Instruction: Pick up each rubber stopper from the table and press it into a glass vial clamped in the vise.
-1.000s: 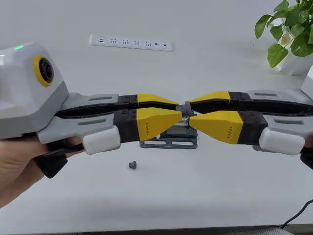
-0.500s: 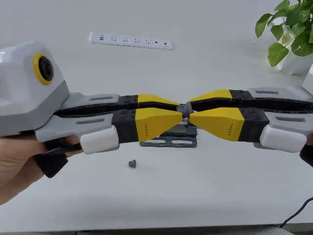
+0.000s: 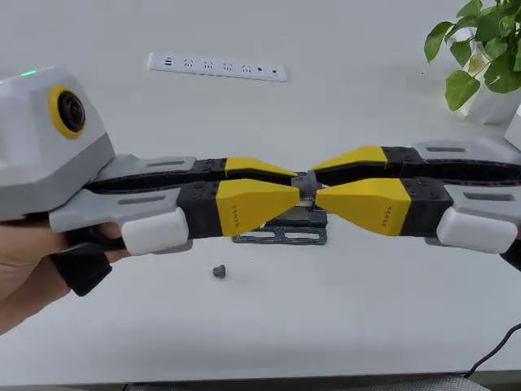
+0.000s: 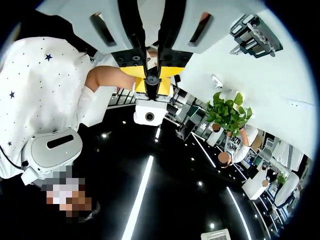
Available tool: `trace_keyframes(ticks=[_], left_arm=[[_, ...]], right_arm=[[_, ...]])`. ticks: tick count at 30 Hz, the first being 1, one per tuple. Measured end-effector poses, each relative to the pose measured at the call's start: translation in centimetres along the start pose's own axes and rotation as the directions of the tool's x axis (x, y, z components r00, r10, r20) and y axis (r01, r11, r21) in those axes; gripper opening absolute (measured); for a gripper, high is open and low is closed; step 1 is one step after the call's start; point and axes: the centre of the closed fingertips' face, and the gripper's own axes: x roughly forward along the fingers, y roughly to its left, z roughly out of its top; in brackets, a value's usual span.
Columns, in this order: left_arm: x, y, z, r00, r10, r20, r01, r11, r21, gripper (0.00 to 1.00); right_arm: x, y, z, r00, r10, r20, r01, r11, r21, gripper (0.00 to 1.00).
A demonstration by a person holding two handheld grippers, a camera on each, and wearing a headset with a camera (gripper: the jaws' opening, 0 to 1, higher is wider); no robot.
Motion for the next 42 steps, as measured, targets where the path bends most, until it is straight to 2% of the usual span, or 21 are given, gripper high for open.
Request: trace_keyframes(ticks=[10, 22, 28, 31, 35, 37, 42], left_arm=[[-0.1, 0.2, -0.1, 1.0, -0.001, -0.008, 0.001, 1.0, -0.009, 0.04], [-0.6, 1.2, -0.5, 0.9989, 0.038, -0.027, -0.038, 0.999, 0.011, 0.05], [-1.0, 1.5, -0.6, 0.9984, 0.051, -0.023, -0.051, 0.999, 0.01, 0.1], [-1.7, 2.1, -0.4, 0.9976, 0.068, -0.015, -0.068, 0.998, 0.015, 0.1], [-2.5, 2.7, -0.6, 0.9947, 0.1, -0.027, -0.099, 0.995, 0.03, 0.12], [-2.9, 3.2, -0.7, 0.9923, 0.121, -0.026, -0.12, 0.992, 0.037, 0.14], [-4.3, 4.7, -1.2, 0.981, 0.188, -0.048, -0.185, 0.981, 0.066, 0.19]], right_arm=[[0.1, -0.2, -0.1, 0.9999, -0.005, -0.015, 0.005, 1.0, -0.017, 0.06], [0.7, -1.1, -0.8, 0.9985, -0.023, -0.049, 0.023, 1.0, -0.005, 0.06], [0.5, -2.0, -1.1, 0.9967, -0.037, -0.073, 0.037, 0.999, -0.004, 0.06], [0.4, -2.6, -1.2, 0.9955, -0.045, -0.084, 0.045, 0.999, 0.0, 0.06], [0.2, -3.6, -1.4, 0.9929, -0.064, -0.101, 0.064, 0.998, 0.001, 0.06], [0.0, -4.5, -1.6, 0.9898, -0.087, -0.113, 0.088, 0.996, 0.008, 0.06], [0.0, -6.6, -2.1, 0.9784, -0.137, -0.155, 0.14, 0.99, 0.012, 0.06]])
